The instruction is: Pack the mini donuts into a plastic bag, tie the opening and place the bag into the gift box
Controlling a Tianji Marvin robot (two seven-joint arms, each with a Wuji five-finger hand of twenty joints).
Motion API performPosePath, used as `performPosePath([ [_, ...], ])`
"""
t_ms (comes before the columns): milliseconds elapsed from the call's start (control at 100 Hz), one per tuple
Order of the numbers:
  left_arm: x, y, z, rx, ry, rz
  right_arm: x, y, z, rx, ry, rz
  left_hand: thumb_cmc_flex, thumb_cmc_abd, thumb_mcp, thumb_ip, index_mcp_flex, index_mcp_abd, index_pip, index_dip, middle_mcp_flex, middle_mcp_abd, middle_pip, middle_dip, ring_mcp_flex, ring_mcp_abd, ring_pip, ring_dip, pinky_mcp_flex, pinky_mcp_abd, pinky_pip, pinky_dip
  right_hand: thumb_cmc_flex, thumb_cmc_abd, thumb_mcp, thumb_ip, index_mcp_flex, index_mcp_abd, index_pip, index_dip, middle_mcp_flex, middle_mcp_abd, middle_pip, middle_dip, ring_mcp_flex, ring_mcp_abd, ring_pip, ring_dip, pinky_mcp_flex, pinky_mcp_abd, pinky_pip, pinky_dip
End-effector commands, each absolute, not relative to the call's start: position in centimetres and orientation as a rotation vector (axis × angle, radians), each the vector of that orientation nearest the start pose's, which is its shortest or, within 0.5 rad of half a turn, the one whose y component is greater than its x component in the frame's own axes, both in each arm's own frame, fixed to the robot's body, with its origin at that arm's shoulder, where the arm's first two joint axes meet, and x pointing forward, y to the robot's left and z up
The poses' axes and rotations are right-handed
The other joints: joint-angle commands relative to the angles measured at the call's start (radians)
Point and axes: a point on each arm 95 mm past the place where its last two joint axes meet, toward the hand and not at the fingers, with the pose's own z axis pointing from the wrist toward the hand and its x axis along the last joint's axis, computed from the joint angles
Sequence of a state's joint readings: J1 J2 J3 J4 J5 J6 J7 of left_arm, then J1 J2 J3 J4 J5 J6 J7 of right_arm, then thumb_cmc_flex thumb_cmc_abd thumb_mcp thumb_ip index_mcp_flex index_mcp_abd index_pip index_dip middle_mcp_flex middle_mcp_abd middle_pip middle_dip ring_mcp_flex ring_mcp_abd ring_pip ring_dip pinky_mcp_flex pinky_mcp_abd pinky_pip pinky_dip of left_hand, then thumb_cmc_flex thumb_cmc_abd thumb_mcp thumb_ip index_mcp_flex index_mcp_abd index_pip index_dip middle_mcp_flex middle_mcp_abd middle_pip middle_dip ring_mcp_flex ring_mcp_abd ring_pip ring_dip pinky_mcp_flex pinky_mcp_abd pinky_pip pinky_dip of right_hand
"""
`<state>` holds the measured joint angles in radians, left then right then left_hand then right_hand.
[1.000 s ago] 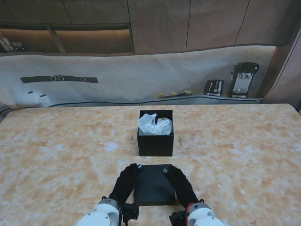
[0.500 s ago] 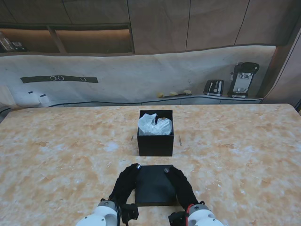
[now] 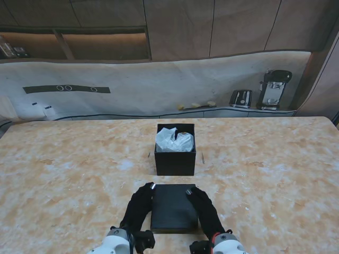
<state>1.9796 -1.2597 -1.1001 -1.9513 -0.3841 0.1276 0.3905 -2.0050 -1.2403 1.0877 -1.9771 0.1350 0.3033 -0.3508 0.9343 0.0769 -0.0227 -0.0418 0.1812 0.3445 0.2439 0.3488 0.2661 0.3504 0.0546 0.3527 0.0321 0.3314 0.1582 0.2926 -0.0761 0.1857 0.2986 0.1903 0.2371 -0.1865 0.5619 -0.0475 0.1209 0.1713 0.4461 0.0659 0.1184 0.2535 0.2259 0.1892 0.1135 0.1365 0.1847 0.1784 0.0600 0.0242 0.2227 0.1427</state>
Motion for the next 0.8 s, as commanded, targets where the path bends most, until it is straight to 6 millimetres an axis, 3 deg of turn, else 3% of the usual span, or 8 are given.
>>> performPosePath([
  [0, 25.2, -10.6, -33.8, -2.798, -0.012, -1.964, 23.7, 10.8, -34.7, -2.514, -0.368, -1.643, 0.025, 0.028, 0.003, 0.018, 0.014, -0.01, 0.035, -0.012, 0.027, 0.001, -0.003, 0.001, 0.105, 0.003, 0.116, 0.021, 0.035, -0.018, 0.132, 0.048, -0.028, -0.016, 0.012, -0.035, -0.023, -0.01, 0.021, -0.008, 0.051, -0.045, 0.094, 0.001, 0.037, -0.015, 0.069, 0.02, 0.013, -0.015, -0.001, 0.018],
  [790, 23.1, -10.6, -29.8, -2.663, -0.036, -2.167, 21.8, 11.2, -31.4, -2.364, -0.327, -1.744, 0.029, 0.031, 0.0, 0.017, 0.028, -0.006, 0.033, -0.019, 0.025, -0.002, -0.004, 0.002, 0.092, 0.001, 0.111, 0.024, 0.021, -0.02, 0.116, 0.034, -0.024, -0.012, 0.016, -0.037, -0.026, 0.014, 0.062, -0.011, 0.052, -0.041, 0.104, 0.005, 0.034, -0.011, 0.074, 0.023, 0.019, -0.005, -0.004, 0.039],
])
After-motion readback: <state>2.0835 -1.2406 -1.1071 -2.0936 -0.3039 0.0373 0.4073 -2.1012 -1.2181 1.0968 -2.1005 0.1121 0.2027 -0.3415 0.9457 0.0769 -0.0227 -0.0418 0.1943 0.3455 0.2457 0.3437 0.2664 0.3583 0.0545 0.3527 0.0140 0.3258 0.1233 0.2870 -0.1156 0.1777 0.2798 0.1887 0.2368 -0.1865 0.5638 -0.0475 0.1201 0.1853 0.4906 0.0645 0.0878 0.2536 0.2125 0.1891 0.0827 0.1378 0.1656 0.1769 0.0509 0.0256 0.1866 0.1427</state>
